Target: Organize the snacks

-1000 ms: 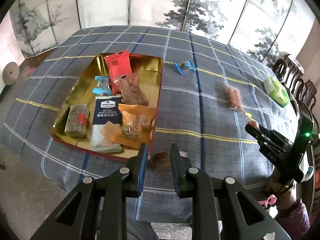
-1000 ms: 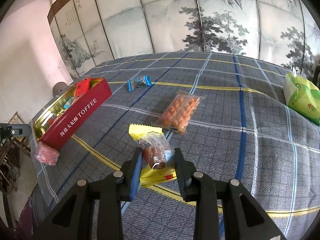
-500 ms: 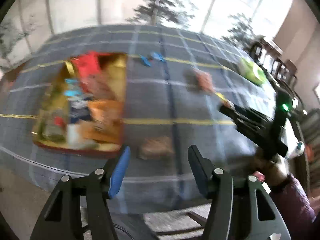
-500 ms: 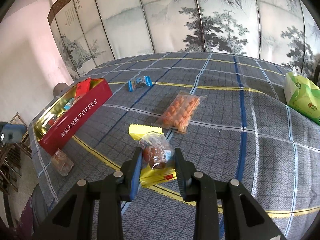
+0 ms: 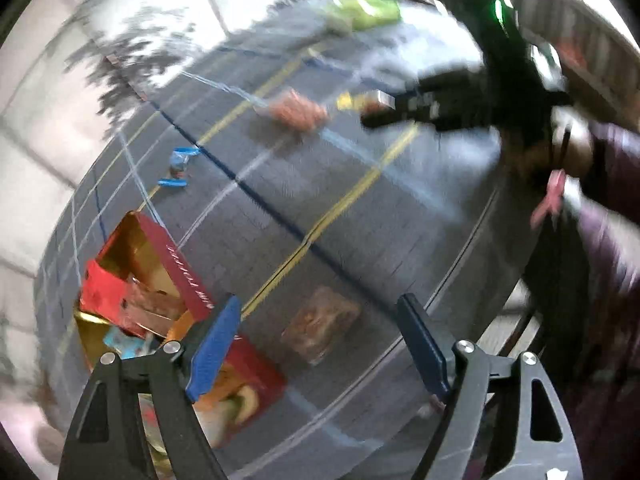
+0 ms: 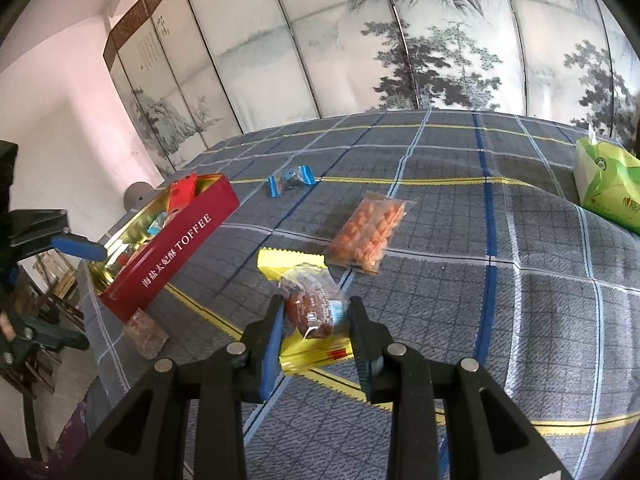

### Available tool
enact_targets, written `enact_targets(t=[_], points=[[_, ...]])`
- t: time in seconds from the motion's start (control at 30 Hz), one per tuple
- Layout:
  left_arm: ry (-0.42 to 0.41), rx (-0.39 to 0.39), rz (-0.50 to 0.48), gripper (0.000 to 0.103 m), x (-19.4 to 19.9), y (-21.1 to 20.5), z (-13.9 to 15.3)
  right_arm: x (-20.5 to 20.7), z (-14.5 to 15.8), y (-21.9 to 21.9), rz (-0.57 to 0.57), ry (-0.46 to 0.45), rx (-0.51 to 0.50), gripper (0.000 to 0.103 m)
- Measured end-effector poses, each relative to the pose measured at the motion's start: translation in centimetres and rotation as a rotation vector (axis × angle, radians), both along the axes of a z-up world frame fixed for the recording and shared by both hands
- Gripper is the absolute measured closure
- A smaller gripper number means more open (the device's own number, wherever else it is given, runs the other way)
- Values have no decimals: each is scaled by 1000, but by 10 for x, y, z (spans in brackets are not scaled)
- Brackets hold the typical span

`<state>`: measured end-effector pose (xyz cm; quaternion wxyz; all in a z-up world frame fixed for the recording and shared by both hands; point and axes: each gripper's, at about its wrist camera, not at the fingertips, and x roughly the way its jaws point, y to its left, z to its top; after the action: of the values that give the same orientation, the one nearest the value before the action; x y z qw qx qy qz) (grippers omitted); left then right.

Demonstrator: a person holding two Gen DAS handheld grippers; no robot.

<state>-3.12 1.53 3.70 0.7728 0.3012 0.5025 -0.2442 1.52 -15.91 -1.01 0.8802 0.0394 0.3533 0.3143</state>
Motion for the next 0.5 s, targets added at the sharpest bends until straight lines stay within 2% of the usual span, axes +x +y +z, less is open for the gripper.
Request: enact_targets(t=[0.1,0.17,0.27,0.3,0.37,0.43,0.47,0.5], points=[[56,19,-124,28,6,-2,-4,1,0,-2,-7,7,13,72],[73,38,-164,30,12,-4,-10,2,0,-3,-13,9,17,71],[190,31,-207,31,24,1,-27,3,0,-4,-20,21,22,71],[218,51,-217,33,27,3,-35,4,-1,-4,-24,25,23,71],[260,81,-230,44,32,6,-52,6,-1,-5,-26,33,23,71],[320,83,-246,47,32,7,-66,6,-2,-4,-32,35,19,71],[324,80,-254,49,31,8,-69,7,-2,-4,-33,36,16,71],[315,43,-256,55,31,8,-66,7,-2,-3,-34,38,13,71]])
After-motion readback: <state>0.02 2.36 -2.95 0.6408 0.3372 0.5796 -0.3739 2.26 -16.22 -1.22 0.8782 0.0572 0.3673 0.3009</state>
